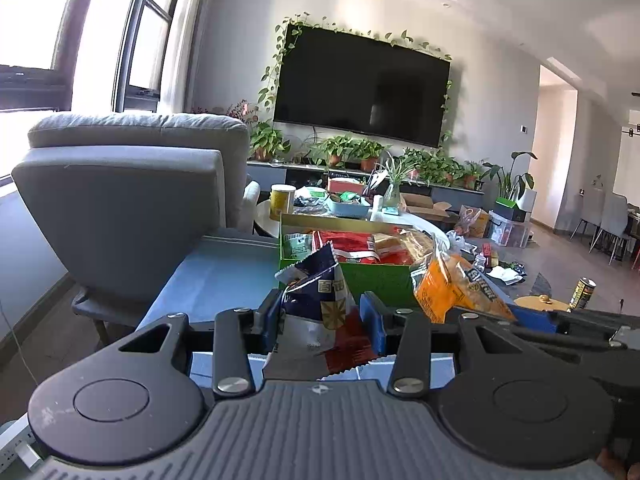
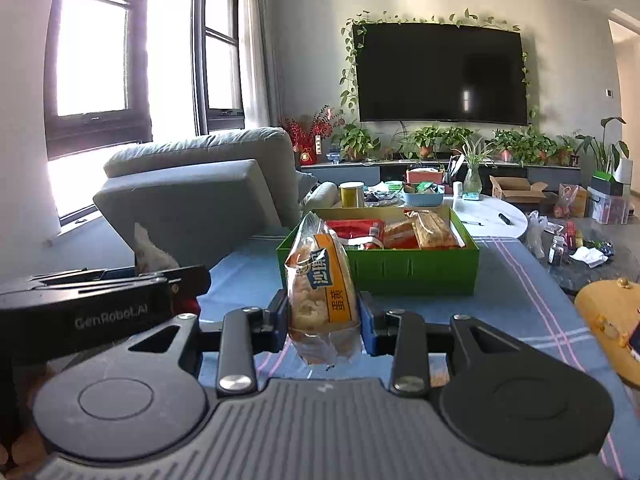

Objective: Organize snacks
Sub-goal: 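Lower the blue-white packet into the box with the left gripper while the right gripper lowers the bread bag in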

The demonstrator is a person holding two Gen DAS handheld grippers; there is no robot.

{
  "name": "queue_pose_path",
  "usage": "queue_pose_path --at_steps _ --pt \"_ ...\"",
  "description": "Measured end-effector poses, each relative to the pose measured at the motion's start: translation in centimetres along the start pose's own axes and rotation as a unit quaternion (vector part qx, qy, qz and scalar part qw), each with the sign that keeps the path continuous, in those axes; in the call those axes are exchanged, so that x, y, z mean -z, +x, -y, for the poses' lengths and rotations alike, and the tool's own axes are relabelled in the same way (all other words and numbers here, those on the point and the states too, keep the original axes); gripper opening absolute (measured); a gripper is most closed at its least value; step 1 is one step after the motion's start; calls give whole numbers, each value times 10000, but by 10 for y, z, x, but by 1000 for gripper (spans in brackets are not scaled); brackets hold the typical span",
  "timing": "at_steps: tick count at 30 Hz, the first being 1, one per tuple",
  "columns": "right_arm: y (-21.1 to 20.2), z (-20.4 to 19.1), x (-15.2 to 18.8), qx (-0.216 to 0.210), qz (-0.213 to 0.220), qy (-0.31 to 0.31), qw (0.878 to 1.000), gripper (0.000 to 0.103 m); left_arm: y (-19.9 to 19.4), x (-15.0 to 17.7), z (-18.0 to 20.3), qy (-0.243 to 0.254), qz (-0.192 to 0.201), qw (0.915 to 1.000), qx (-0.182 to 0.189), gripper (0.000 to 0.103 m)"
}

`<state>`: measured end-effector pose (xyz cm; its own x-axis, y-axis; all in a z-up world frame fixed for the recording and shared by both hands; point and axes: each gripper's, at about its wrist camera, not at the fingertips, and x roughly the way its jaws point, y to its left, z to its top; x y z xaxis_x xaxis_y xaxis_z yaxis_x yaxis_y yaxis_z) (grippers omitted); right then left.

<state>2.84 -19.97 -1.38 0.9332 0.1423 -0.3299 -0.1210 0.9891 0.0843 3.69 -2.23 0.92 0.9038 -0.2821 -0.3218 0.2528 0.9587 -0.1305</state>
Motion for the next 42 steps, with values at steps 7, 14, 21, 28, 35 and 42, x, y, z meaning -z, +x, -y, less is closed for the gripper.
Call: queue_pose_path --at_steps 7,14,21,28,35,42 --pt "23 4 -11 16 -100 -82 9999 85 30 -9 -3 -50 -228 9997 -11 40" --pt "39 8 -29 49 -89 -113 9999 84 59 -26 -7 -115 -335 9994 28 40" --pt "57 17 -48 125 -70 -38 9999 84 86 -47 -7 -31 -364 9993 91 40" --pt "80 32 -73 219 3 -43 9998 85 117 -74 -9 -54 -330 9991 246 40" --pt "110 53 -95 265 -25 17 9996 85 155 -95 -7 -132 -376 9984 405 40" --pt "156 71 -113 117 -251 235 9993 85 209 -111 -11 -377 -624 9953 632 40"
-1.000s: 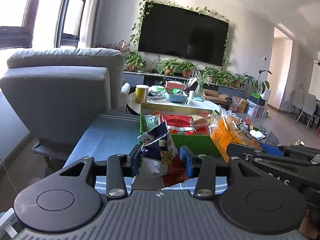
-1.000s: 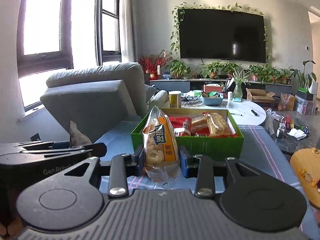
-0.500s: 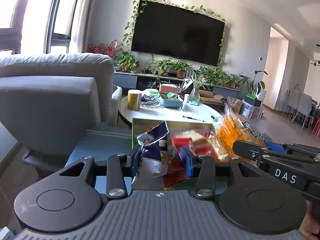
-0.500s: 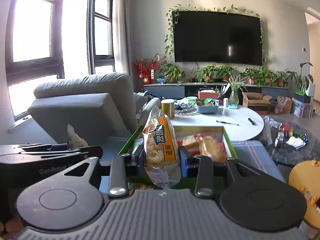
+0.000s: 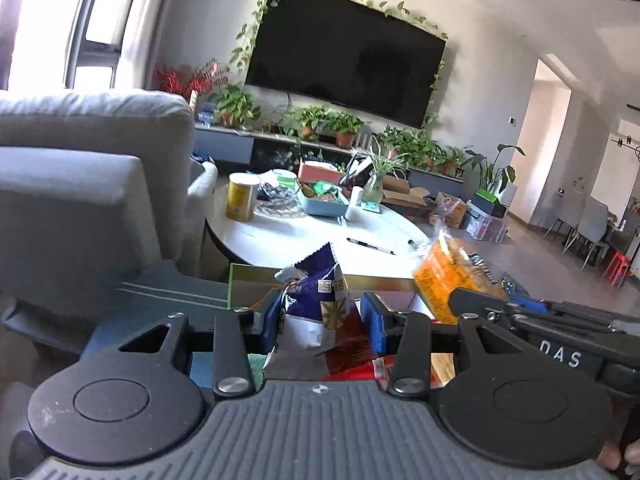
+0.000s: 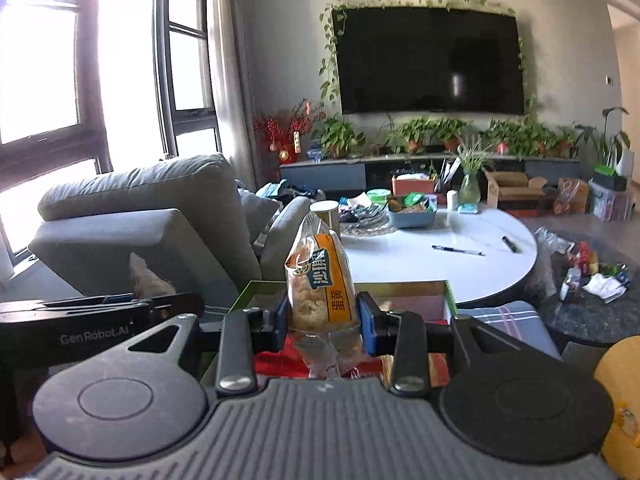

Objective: Organize snacks
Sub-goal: 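Lower the blue-white packet into the box with the left gripper while the right gripper lowers the bread bag in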

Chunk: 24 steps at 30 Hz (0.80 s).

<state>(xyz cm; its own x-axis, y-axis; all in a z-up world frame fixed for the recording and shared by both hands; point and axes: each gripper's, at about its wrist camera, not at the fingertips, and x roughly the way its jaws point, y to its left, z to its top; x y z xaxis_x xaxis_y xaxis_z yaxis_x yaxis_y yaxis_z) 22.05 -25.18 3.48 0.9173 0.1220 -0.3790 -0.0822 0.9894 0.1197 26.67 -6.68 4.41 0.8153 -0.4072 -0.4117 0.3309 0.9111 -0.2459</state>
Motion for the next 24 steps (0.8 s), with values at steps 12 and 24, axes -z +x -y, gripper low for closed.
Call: queue_pose_path --at_steps 12,24 --pt "86 14 3 166 -557 216 9981 84 128 -10 -21 -492 -994 9938 -3 40" --pt "114 4 18 588 -790 -177 9950 84 202 -11 -27 -505 -2027 9779 -75 40"
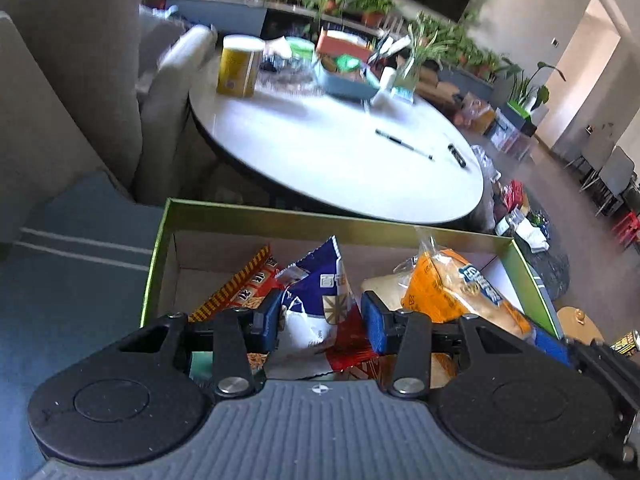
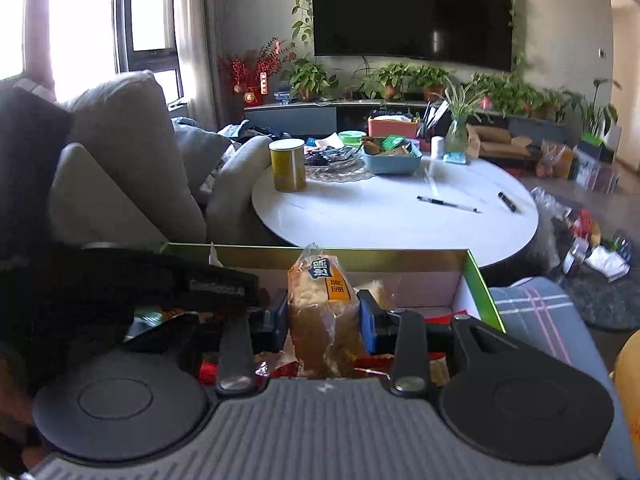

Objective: Organize snacks
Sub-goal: 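Lower the blue-white packet into the box with the left gripper while the right gripper lowers the bread bag in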

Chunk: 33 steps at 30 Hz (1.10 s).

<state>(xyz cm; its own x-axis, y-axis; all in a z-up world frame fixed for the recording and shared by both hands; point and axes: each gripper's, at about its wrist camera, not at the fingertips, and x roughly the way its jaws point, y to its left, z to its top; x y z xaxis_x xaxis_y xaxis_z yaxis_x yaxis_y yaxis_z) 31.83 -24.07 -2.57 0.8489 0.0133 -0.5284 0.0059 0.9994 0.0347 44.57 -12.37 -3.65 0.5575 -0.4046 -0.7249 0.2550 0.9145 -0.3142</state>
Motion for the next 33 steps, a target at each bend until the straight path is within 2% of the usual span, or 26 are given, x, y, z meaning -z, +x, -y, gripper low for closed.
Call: queue_pose_path --at_steps 6,9,12,14,19,28,33 --pt "7 -4 1 97 -79 -236 9996 84 15 -11 -3 19 -360 9993 -61 40" --pt "19 -4 1 99 -417 -288 9987 85 17 -12 4 159 -381 9990 -197 41" --pt "21 -7 3 143 -388 -416 9983 84 17 -11 8 294 -320 9989 -202 42" --pt "20 -8 2 131 -407 -392 9983 86 12 -10 7 404 -333 9986 -18 55" --pt "1 -9 -7 238 -387 -368 9983 99 -17 -8 -1 173 -260 9994 161 66" --pt "-59 -19 -9 344 121 -698 9969 99 -94 12 12 276 201 9990 298 68" --pt "-100 -8 3 341 324 -841 9954 101 -139 40 14 403 517 9973 317 73"
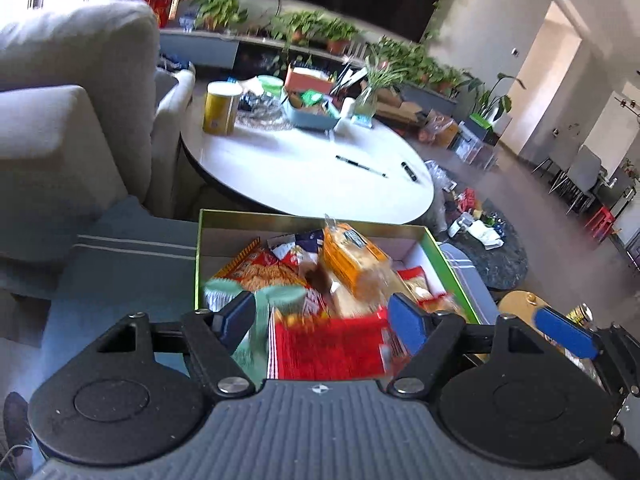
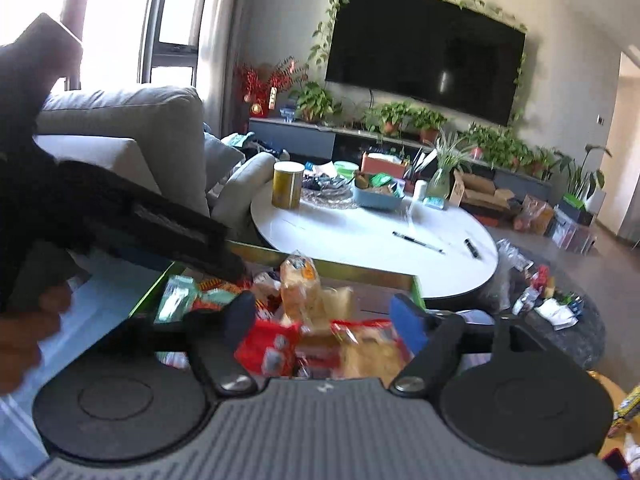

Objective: Organize snacks
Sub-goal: 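Grasp the yellow-green snack bag with the left gripper while the right gripper grasps the clear pastry packet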

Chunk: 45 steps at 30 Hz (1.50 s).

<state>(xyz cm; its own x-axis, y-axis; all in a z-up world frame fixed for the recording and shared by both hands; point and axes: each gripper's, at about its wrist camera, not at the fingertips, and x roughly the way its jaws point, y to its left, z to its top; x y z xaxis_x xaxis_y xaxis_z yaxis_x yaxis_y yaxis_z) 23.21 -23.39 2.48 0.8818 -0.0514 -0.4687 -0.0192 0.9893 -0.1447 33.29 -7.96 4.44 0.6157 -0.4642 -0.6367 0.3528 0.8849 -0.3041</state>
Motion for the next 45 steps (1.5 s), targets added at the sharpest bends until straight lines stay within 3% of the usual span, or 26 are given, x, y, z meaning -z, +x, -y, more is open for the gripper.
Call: queue_pose_path --at_steps 4,8,11,15,18,23,25,27,31,38,45 --pt "-32 18 39 -258 -44 61 9996 103 -27 26 2 188 122 9997 25 74" --pt "-56 27 88 -393 -487 57 9980 103 -41 53 4 325 190 9992 -149 74" --pt "-63 23 118 -466 -918 226 9944 103 -41 73 6 369 76 9991 -187 74" --pt "-61 12 145 -307 -1110 114 9933 103 -32 94 4 230 -214 9993 -196 74" --pt "-57 12 154 -352 -978 282 9942 101 -30 107 4 205 -328 9989 -269 74" --pt "-43 10 162 -669 -1203 514 9891 98 -25 123 -3 -28 -543 9979 -349 74" --pt "-49 3 166 -574 -993 397 9926 97 -22 128 -7 -149 -620 9972 -381 74" --pt "-55 0 168 -598 -899 545 9927 84 -19 132 -12 -343 -744 9959 -374 74" --pt "-67 -8 178 -467 -709 644 9943 81 -16 143 -16 -564 -843 9943 -315 74" --pt "-97 -2 190 -314 -699 869 9933 81 -11 145 -16 -490 -862 9931 -619 74" --pt "-110 11 193 -306 -844 1211 9886 81 7 145 -4 -95 -747 9935 -858 77"
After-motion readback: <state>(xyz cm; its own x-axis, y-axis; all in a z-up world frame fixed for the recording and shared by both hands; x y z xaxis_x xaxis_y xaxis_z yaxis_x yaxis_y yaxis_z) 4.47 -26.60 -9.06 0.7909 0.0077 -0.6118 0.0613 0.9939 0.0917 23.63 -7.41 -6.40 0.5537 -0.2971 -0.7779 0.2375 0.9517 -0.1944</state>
